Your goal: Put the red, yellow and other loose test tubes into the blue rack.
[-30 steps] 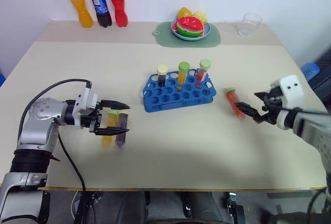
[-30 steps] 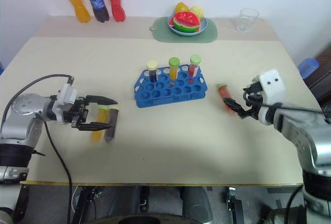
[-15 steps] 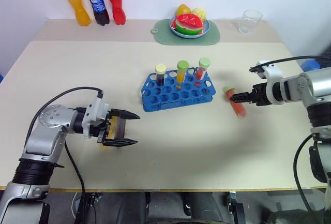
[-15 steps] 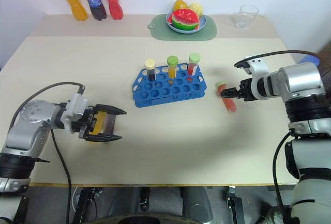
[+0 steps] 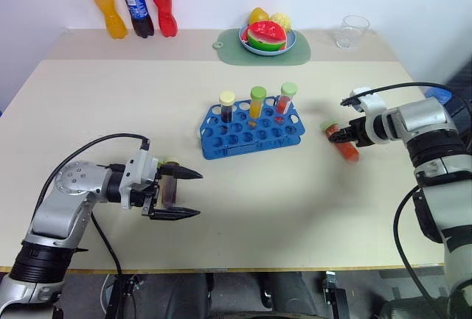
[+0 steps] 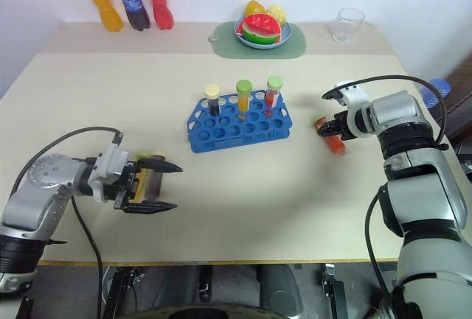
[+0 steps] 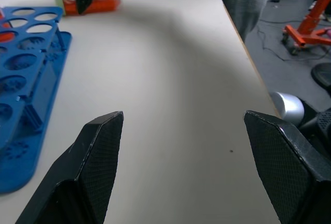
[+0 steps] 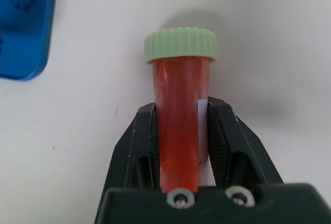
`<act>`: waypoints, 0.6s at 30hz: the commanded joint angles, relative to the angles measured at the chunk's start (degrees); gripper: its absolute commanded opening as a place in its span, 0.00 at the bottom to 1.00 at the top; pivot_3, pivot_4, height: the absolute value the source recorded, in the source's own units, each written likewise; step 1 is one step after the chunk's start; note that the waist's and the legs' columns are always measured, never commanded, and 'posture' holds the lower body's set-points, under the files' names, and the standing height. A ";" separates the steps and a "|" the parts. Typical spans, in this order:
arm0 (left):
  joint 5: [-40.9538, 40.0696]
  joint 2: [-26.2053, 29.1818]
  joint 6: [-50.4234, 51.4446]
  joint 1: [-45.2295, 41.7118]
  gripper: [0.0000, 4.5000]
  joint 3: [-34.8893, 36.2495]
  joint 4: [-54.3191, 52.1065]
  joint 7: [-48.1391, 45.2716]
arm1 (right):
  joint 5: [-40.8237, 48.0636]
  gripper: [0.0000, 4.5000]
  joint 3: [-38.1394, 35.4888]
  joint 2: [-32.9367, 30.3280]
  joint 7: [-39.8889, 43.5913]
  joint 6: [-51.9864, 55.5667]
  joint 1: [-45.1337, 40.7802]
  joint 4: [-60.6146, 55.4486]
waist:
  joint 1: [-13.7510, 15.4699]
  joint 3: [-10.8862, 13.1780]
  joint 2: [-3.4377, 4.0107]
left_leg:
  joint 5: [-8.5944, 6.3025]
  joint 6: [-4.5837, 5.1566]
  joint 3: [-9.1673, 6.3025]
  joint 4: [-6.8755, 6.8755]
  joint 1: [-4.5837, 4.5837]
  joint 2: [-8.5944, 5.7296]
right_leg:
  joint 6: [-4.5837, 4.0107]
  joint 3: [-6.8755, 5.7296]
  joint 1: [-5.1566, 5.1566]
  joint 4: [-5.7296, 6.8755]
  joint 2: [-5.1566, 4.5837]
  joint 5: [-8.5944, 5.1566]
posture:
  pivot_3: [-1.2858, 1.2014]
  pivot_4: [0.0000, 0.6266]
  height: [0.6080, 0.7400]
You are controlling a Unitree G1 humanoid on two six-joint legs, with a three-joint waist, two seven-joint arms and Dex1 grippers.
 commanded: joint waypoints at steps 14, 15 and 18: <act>-1.08 -5.31 0.50 -6.23 0.85 -0.95 4.18 3.96 | 11.18 0.17 -30.75 12.27 -16.76 -26.93 42.74 -66.21 | 0.59 0.00 0.05 | 0.03 -0.05 -0.09 0.04 -0.05 0.01 | 0.21 0.00 -0.01 0.04 0.08 0.11 | 0.52 0.24 1.00; -1.10 -6.02 0.49 -6.77 0.85 -1.08 4.65 4.15 | 10.14 0.17 -29.72 14.96 -19.38 -28.58 42.41 -66.88 | 0.47 0.00 0.05 | 0.04 -0.07 -0.10 0.06 -0.05 0.00 | 0.21 0.00 0.00 0.04 0.08 0.11 | 0.52 0.24 1.00; -0.64 -7.36 0.25 -7.69 0.85 -1.52 5.75 4.29 | 10.35 0.17 -27.84 19.75 -22.62 -29.73 41.95 -67.13 | 0.43 -0.01 0.04 | 0.05 -0.08 -0.13 0.08 -0.04 0.00 | 0.20 0.00 0.02 0.06 0.09 0.11 | 0.52 0.24 1.00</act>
